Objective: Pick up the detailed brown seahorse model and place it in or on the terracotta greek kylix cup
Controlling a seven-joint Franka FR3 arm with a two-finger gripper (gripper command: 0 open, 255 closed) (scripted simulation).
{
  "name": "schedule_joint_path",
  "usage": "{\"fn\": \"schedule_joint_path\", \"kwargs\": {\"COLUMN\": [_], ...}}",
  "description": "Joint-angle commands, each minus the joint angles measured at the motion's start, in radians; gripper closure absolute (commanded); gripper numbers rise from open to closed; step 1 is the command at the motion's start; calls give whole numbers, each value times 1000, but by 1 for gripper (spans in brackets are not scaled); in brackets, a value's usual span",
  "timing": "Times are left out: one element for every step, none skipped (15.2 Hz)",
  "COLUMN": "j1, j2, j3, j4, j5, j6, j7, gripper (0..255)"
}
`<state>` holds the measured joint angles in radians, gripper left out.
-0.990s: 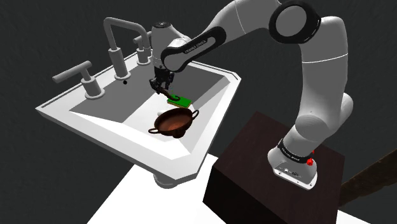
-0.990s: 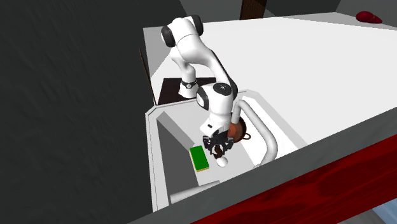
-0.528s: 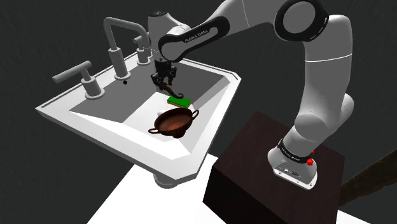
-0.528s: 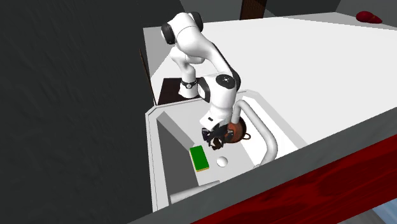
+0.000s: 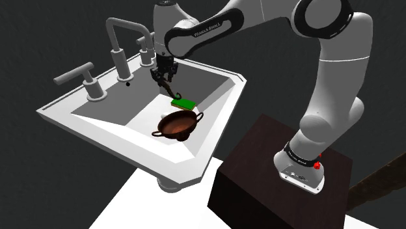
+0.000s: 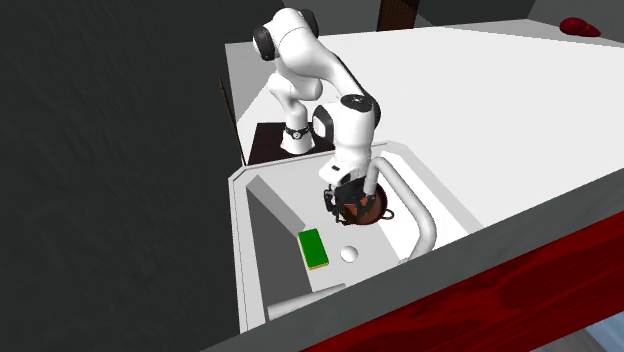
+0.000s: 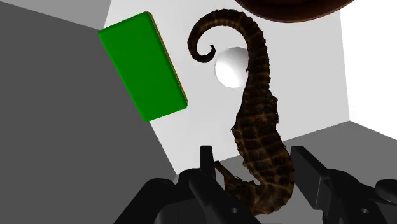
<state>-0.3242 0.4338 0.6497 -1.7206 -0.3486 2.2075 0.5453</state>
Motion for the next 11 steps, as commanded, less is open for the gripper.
{"fn": "schedule_joint_path", "kwargs": {"j1": [-12,-19,-26,-32,-37,-41,-44,-46,-46,-44,-40], "j2": [-82,-115,-148,-182,-215,-249,-283,-318,-353,-388,-424], "j3": [40,53,65,78,91,103,116,128,140,151,161], "j4": [-108,-150,-191,-231,-269,-306,-342,-377,-410,-442,-472], "j5": [30,46,63,82,103,126,150,177,206,236,269], "j6": [95,110,124,137,150,161,172,182,191,199,205], "j7": [19,25,31,35,38,39,40,39,37,33,29], "gripper": [255,255,255,255,255,255,255,255,255,255,255]}}
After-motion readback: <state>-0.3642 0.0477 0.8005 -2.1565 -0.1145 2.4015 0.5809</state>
